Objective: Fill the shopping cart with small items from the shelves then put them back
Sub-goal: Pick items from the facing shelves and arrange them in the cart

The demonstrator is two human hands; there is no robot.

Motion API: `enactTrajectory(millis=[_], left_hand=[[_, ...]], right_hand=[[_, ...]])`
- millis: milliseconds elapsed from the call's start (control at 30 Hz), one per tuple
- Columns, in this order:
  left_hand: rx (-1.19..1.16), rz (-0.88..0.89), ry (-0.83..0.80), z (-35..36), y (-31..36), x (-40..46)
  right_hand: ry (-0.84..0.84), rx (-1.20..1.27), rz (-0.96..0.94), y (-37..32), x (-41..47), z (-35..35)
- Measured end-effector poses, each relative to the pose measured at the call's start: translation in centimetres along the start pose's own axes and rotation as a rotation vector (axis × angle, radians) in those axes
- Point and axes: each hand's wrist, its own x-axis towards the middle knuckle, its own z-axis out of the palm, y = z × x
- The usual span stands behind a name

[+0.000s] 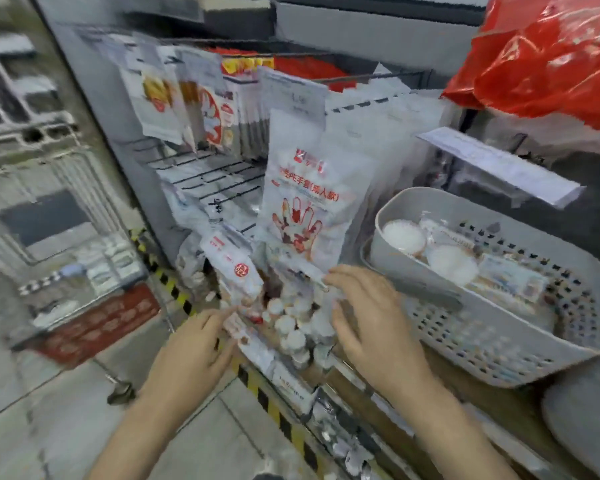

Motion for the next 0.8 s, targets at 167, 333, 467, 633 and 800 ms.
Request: enactTrajectory(millis=[167, 333, 467, 633, 800], left_hand=[[-0.110, -0.465, -0.010, 0.1, -7.7, -7.3], [-0.173, -0.715, 0.111, -1.8, -13.9, -11.0], [-0.191, -0.813, 0.191, -4.2, -19.7, -12.0], [-0.138, -0.884, 0.215, -7.8, -27.5, -11.6], [-0.126, -0.909, 0.192, -10.0, -34.3, -10.4]], right_hand=[[-0.251, 0.108, -0.097, -3.8, 1.4, 7.2], [-0.486, 0.160, -0.204, -8.2, 4.1, 14.2], [-0.584, 0.245, -0.196, -12.8, 7.0, 20.7], [-0.741, 0.287, -0.159, -18.1, 10.1, 29.5], [-0.846, 0.285, -0.082, -20.0, 12.7, 35.1]])
